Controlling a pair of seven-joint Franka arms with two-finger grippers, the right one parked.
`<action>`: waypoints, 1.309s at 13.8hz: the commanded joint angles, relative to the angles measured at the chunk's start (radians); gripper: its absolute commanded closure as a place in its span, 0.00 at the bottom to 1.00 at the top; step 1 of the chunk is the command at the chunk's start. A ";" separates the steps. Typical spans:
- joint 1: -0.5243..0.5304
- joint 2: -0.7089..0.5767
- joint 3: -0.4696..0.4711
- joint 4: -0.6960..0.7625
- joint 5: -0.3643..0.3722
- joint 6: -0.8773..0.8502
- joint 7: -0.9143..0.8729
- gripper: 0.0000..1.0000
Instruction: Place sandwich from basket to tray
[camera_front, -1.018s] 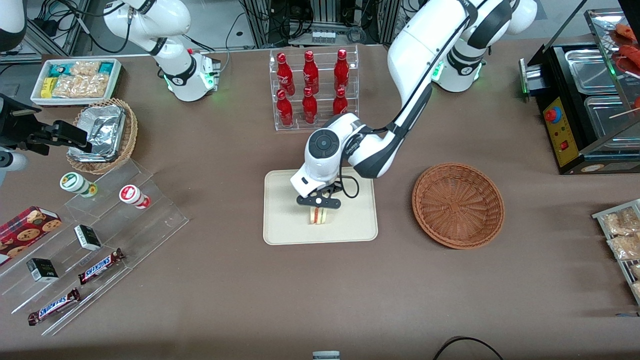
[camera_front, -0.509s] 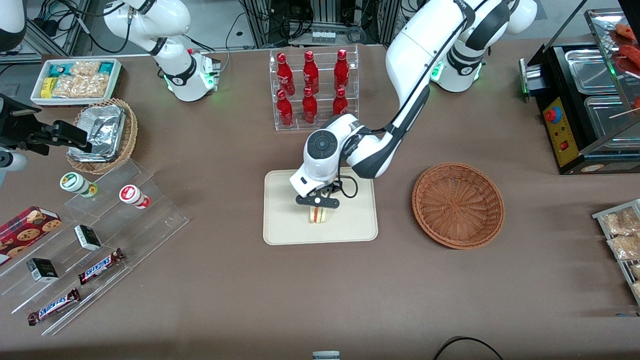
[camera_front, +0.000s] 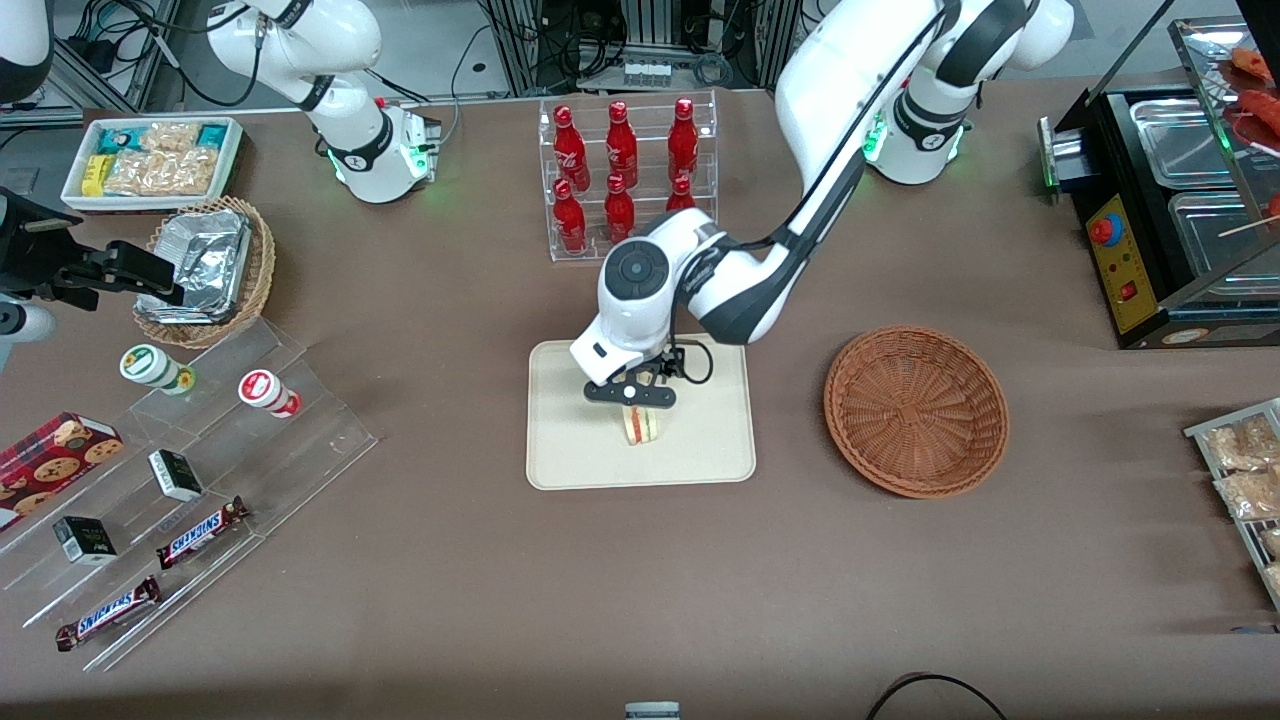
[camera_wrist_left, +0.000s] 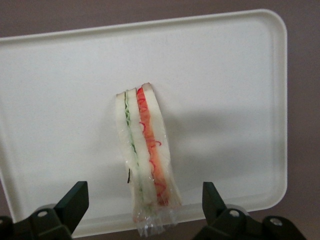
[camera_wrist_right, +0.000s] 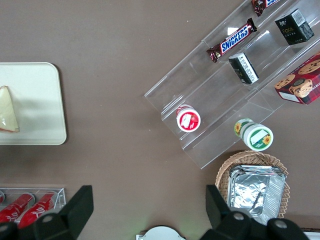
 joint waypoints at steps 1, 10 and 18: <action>0.003 -0.075 0.011 -0.016 -0.008 -0.066 -0.035 0.00; 0.230 -0.400 0.020 -0.036 -0.002 -0.373 -0.087 0.00; 0.562 -0.591 0.020 -0.195 -0.008 -0.429 0.368 0.00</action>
